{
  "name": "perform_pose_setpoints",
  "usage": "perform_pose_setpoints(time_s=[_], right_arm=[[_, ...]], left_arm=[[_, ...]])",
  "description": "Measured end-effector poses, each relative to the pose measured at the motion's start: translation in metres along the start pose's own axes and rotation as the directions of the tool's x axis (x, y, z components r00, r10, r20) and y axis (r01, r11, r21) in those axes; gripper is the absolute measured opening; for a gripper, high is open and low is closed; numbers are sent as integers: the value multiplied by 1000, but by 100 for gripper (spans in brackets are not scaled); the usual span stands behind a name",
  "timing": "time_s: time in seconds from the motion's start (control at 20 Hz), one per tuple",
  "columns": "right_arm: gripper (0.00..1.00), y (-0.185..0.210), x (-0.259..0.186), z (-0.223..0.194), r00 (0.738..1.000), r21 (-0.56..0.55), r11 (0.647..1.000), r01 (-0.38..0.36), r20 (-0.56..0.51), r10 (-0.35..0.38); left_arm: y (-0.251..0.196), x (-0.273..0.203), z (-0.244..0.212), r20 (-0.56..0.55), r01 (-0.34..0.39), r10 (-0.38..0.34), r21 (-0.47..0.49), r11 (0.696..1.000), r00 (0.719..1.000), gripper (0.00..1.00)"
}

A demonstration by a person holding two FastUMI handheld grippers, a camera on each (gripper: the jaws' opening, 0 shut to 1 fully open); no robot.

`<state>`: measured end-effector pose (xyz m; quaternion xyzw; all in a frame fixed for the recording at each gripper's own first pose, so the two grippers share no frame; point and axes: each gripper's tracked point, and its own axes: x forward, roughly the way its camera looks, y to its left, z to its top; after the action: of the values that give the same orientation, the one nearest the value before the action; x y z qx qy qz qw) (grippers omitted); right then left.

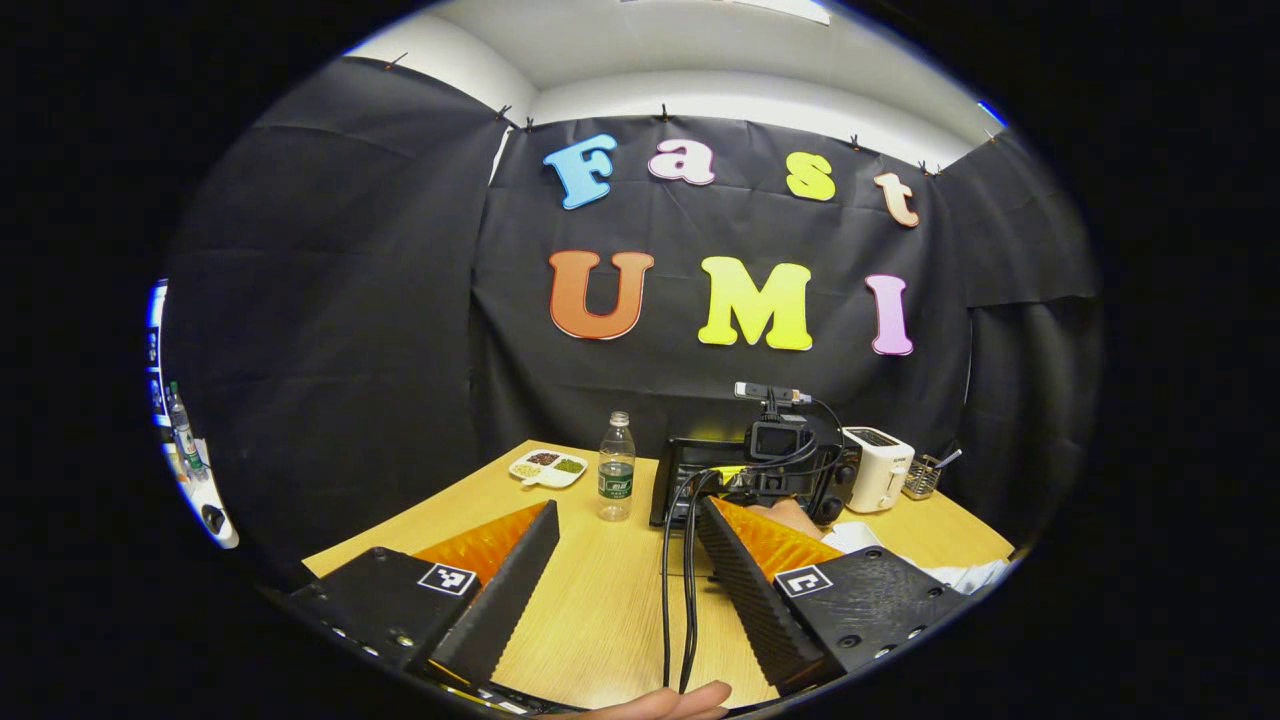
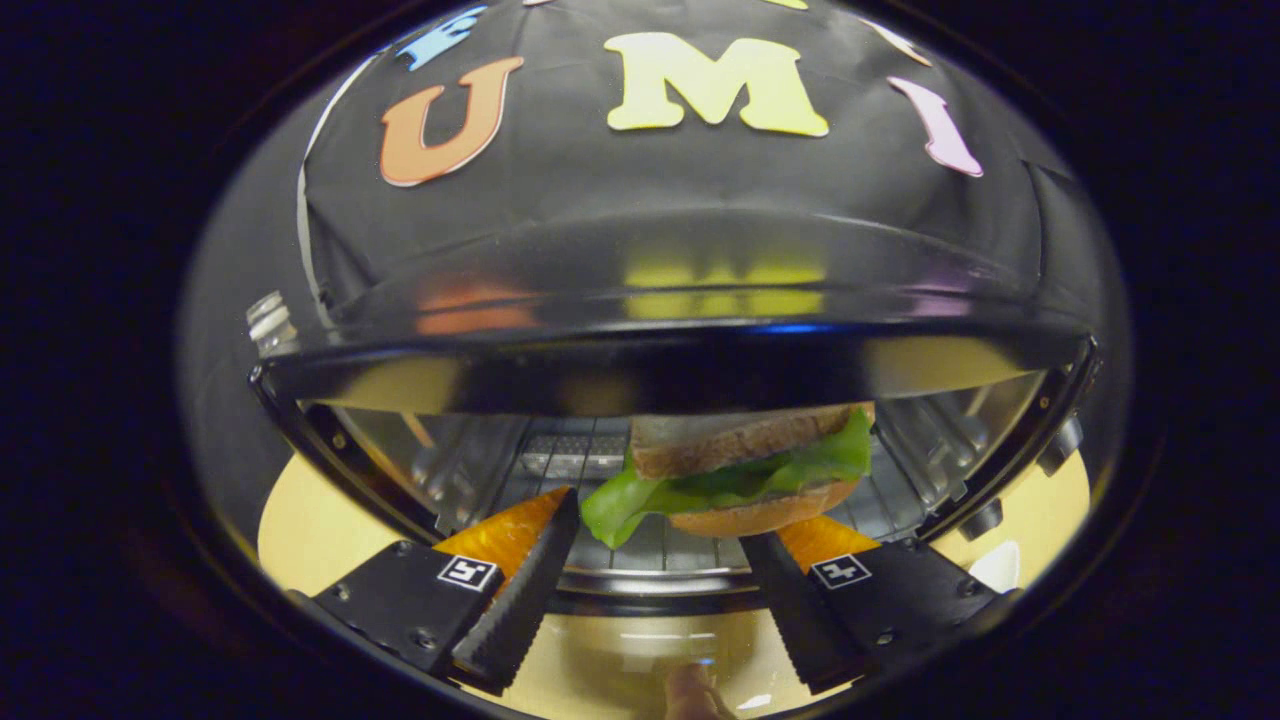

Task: Open the electric oven with the left hand, put the food in, and close the electric oven.

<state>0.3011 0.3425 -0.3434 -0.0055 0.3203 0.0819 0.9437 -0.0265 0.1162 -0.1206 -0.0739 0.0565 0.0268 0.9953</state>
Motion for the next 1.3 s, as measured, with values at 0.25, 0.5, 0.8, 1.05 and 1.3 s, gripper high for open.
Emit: perform_pose_setpoints(time_s=[0.25, 0.5, 0.8, 1.05, 1.3], right_arm=[[99, 10, -36, -15, 987, 14, 993, -120, -105, 121], [99, 3, -96, -4, 977, 5, 977, -213, -18, 213], [99, -42, -202, 43, 948, -67, 978, -197, 239, 208], [100, -82, -295, 74, 878, -92, 982, -166, 438, 190], [100, -138, -371, 83, 804, -72, 994, -82, 584, 109]], left_arm=[[-5, 3, 0, -8, 11, -11, 7, 1000, 1000, 93], [-10, 7, 8, -5, 10, -10, 30, 1000, 1000, 93], [-22, 18, 6, -19, 20, -20, 36, 999, 1000, 93], [-34, 38, -3, -40, 25, -24, 37, 999, 999, 93], [-55, 65, -27, -81, 51, -49, 30, 998, 996, 93]])
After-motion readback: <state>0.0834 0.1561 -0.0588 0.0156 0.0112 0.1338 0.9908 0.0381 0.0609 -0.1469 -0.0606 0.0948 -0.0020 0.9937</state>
